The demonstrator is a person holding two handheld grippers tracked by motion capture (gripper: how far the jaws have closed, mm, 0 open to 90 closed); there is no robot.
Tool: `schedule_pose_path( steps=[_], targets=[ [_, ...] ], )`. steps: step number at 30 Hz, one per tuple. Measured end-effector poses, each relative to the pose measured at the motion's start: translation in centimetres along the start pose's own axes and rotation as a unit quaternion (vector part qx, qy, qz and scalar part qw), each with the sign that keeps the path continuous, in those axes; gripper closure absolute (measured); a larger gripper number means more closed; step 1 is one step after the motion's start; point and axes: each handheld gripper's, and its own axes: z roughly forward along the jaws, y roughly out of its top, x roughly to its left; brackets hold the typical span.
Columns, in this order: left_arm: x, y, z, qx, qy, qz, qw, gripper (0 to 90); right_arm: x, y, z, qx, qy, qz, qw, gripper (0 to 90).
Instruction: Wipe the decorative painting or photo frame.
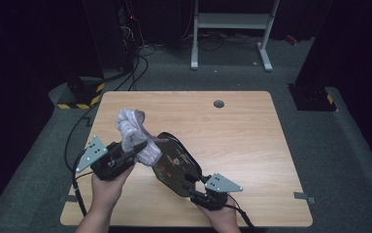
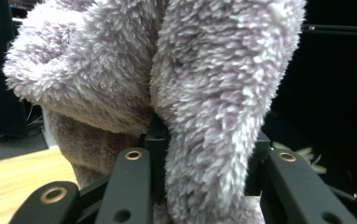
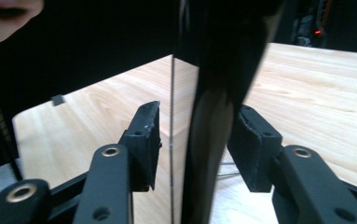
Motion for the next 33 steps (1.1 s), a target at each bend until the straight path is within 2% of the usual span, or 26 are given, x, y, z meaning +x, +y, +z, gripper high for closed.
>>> schedule_pose_path(
  steps=[3,8,14,19,24,33],
  targets=[
    [-0.2,0.9,0.7,-0.01,-0.008,-0.002,0.9999,64.5,-0.1,0.0,0.2,-0.001,0.008,0.006,0.9999,60.4],
    [-1.3,2.1,2.2,-0.017,-0.025,0.001,0.9996,64.5,0.0,0.0,0.2,-0.003,0.003,0.0,1.0,78.5],
    [-2.7,2.8,4.6,-0.009,-0.037,0.013,0.9992,64.5,0.2,0.1,0.3,-0.003,0.004,-0.003,1.0,79.7],
    [-3.3,2.7,6.2,0.006,-0.03,0.03,0.9991,64.6,0.2,0.1,0.3,-0.001,0.003,-0.004,1.0,79.6],
    [-2.5,2.3,6.6,0.02,-0.01,0.034,0.9992,65.7,0.3,0.1,0.4,0.001,0.003,-0.003,1.0,79.7],
    [0.3,1.0,6.4,0.036,0.017,0.004,0.9992,67.2,0.2,0.1,0.3,0.002,0.004,-0.002,1.0,79.6]
  ],
)
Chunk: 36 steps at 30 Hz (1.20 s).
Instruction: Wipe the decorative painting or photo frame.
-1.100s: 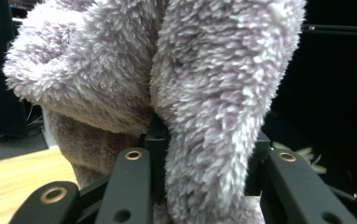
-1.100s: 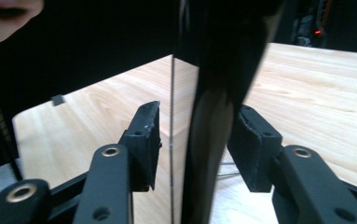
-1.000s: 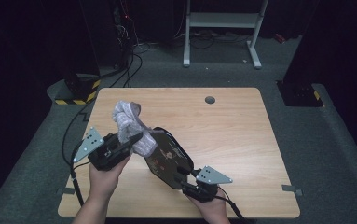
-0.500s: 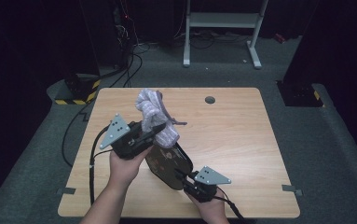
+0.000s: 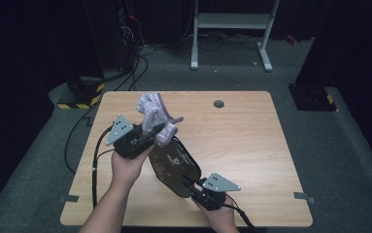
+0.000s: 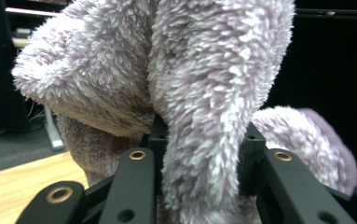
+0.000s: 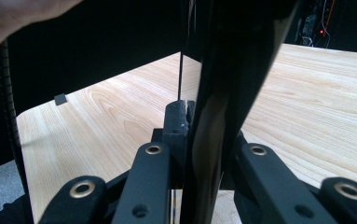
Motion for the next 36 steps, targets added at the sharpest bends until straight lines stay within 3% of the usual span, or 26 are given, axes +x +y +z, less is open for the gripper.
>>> schedule_pose_path(
  steps=[5,13,16,22,27,34,35,36],
  targets=[
    [1.5,-1.6,0.2,0.022,0.011,-0.018,0.9995,67.6,0.1,-0.1,0.0,0.0,-0.001,-0.001,1.0,79.5],
    [3.3,-4.5,0.4,0.045,0.012,-0.05,0.9976,67.7,0.1,-0.1,0.0,0.003,-0.004,-0.004,1.0,79.2],
    [3.5,-4.4,0.2,0.043,0.01,-0.055,0.9975,67.6,0.1,-0.1,0.0,0.003,-0.004,-0.005,1.0,79.5],
    [2.3,-2.4,-0.6,0.016,0.001,-0.038,0.9992,67.5,0.1,0.0,0.1,0.006,-0.002,-0.002,1.0,79.8],
    [0.3,-0.5,-1.1,-0.007,-0.011,-0.011,0.9999,67.5,0.1,0.0,0.1,0.006,-0.002,-0.002,1.0,79.8],
    [-3.3,0.6,-0.9,-0.019,-0.041,0.031,0.9985,67.3,0.3,0.1,0.2,0.008,-0.006,-0.007,0.9999,79.6],
    [-4.3,0.6,-1.0,-0.021,-0.052,0.04,0.9976,67.3,0.3,0.1,0.2,0.009,-0.006,-0.007,0.9999,79.6],
    [-4.3,0.6,-1.0,-0.021,-0.052,0.04,0.9976,67.3,0.3,0.1,0.2,0.009,-0.006,-0.007,0.9999,79.6]
  ],
)
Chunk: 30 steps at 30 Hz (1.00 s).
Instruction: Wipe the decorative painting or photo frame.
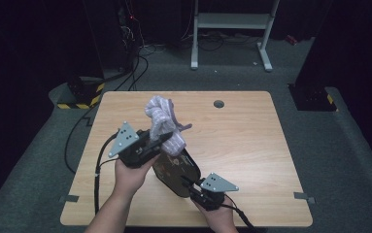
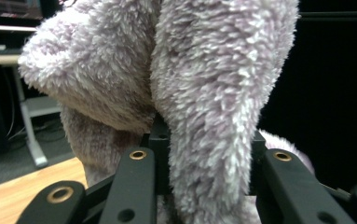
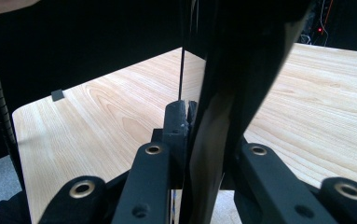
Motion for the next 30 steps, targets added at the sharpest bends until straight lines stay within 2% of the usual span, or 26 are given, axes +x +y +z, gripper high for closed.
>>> schedule_pose_path(
  steps=[3,6,9,13,15,16,18,21,24,26,28,30],
  targets=[
    [-1.3,0.0,0.1,0.001,-0.012,0.017,0.9998,67.3,0.0,0.0,0.0,0.001,0.0,0.0,1.0,79.5],
    [-1.8,-0.2,0.2,0.001,-0.008,0.034,0.9994,67.2,0.1,0.0,0.0,0.001,-0.002,-0.002,1.0,79.5],
    [-1.0,-0.1,0.3,0.002,-0.001,0.027,0.9996,67.3,0.1,0.1,0.1,0.001,-0.003,-0.002,1.0,79.4],
    [0.6,0.0,0.3,0.01,0.032,0.017,0.9993,67.3,0.2,0.1,0.2,-0.001,-0.003,-0.002,1.0,79.4],
    [1.4,0.1,0.2,0.016,0.052,0.002,0.9985,67.3,0.1,0.1,0.2,-0.001,-0.003,-0.003,1.0,79.4],
    [1.8,0.1,0.2,0.018,0.055,-0.006,0.9983,67.3,0.1,0.1,0.1,-0.001,-0.002,-0.003,1.0,79.4],
    [1.8,0.0,0.2,0.016,0.051,-0.014,0.9985,67.4,0.1,0.1,0.1,-0.001,-0.002,-0.003,1.0,79.4],
    [0.6,0.0,0.2,0.01,0.035,0.001,0.9993,67.7,0.1,0.0,0.1,0.0,-0.001,-0.006,1.0,79.4],
    [-0.7,0.3,0.2,0.009,0.003,0.011,0.9999,67.9,0.1,0.0,0.1,0.0,-0.002,-0.006,1.0,79.4],
    [-1.6,0.4,0.4,0.011,-0.009,0.022,0.9997,67.9,0.1,0.0,0.1,0.0,-0.002,-0.006,1.0,79.4],
    [-2.1,0.4,0.7,0.016,-0.006,0.038,0.9991,67.8,0.1,0.0,0.1,0.0,-0.002,-0.006,1.0,79.4],
    [-1.6,0.4,0.8,0.017,0.001,0.036,0.9992,67.7,0.1,0.0,0.1,0.001,-0.001,-0.006,1.0,79.4]
  ],
)
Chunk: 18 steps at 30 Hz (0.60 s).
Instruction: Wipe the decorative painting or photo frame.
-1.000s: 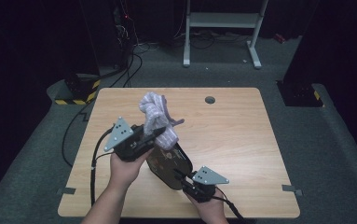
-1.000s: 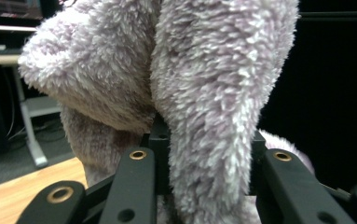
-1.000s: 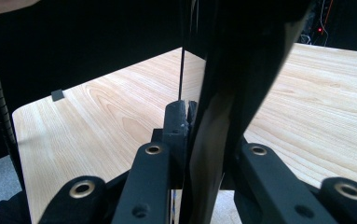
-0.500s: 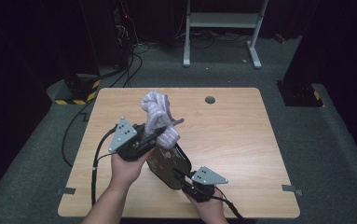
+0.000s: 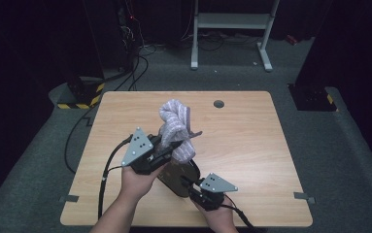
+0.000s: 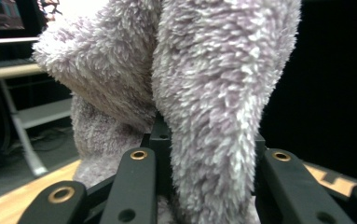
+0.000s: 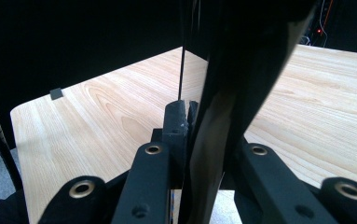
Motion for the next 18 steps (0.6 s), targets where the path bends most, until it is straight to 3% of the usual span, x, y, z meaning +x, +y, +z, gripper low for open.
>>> schedule_pose_path(
  steps=[3,11,18],
  targets=[
    [1.4,-0.2,0.1,0.003,0.018,-0.003,0.9998,68.0,0.0,0.0,0.0,0.0,0.001,0.002,1.0,79.4],
    [5.1,-1.3,-0.2,0.012,0.033,-0.063,0.9974,68.3,-0.1,0.0,0.0,-0.002,0.002,0.004,1.0,79.4],
    [6.9,-3.4,-0.5,0.026,0.044,-0.096,0.9941,68.8,-0.1,-0.1,-0.1,-0.003,0.002,0.004,1.0,79.4]
  ],
)
